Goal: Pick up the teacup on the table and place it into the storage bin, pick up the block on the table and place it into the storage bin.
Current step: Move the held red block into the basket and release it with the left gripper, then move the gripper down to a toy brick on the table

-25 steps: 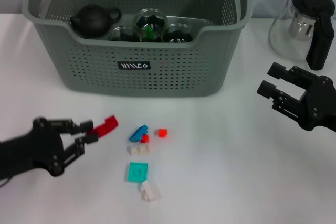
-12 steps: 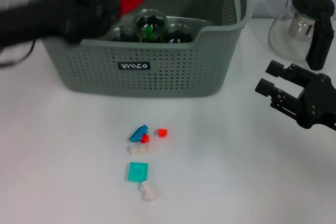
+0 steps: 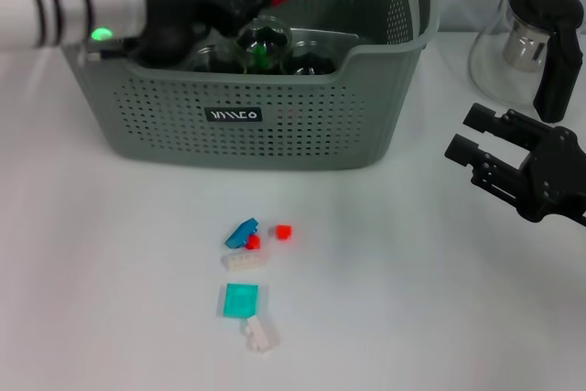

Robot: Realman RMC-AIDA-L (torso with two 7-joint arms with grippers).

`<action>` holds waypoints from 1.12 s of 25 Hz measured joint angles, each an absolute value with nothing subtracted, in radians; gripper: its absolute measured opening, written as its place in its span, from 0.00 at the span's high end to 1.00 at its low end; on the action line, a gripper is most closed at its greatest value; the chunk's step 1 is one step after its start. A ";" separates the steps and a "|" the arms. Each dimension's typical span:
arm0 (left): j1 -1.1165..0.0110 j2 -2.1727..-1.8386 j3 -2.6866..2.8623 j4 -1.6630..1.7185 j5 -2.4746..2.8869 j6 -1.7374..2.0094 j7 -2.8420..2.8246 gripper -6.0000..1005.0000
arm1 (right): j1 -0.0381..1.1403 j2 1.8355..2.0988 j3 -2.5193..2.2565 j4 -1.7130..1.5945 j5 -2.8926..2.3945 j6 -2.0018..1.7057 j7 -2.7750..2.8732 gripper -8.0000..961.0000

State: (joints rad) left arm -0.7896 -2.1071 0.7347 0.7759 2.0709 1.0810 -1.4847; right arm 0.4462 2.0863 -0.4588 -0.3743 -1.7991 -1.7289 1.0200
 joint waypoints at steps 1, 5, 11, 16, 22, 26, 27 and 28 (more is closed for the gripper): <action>-0.779 -2.123 0.788 0.776 2.072 1.010 -1.483 0.81 | 0.446 2.086 -0.459 -0.374 -1.799 -1.730 1.020 0.40; -0.751 -2.157 0.896 0.793 2.072 0.865 -1.485 0.81 | 0.445 2.084 -0.457 -0.374 -1.798 -1.734 1.020 0.40; -0.746 -2.161 0.910 0.800 2.069 0.833 -1.578 0.81 | 0.438 2.085 -0.455 -0.374 -1.795 -1.735 1.019 0.40; -0.702 -2.168 0.901 0.870 2.003 0.888 -1.589 0.58 | 0.438 2.087 -0.455 -0.374 -1.795 -1.736 1.019 0.40; -0.578 -2.156 0.815 0.904 1.705 1.164 -1.568 0.45 | 0.441 2.086 -0.456 -0.375 -1.795 -1.737 1.020 0.40; -0.512 -2.126 0.732 0.797 1.604 1.374 -1.497 0.37 | 0.446 2.086 -0.456 -0.375 -1.795 -1.737 1.020 0.40; -0.499 -2.124 0.719 0.782 1.613 1.398 -1.493 0.34 | 0.446 2.086 -0.456 -0.375 -1.795 -1.737 1.020 0.40; -0.479 -2.125 0.702 0.773 1.634 1.425 -1.492 0.34 | 0.446 2.087 -0.456 -0.376 -1.795 -1.737 1.020 0.40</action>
State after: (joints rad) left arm -0.4793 -2.1253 0.7018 0.7725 1.6341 1.4255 -1.4921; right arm 0.4461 2.0867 -0.4556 -0.3762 -1.7947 -1.7372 1.0197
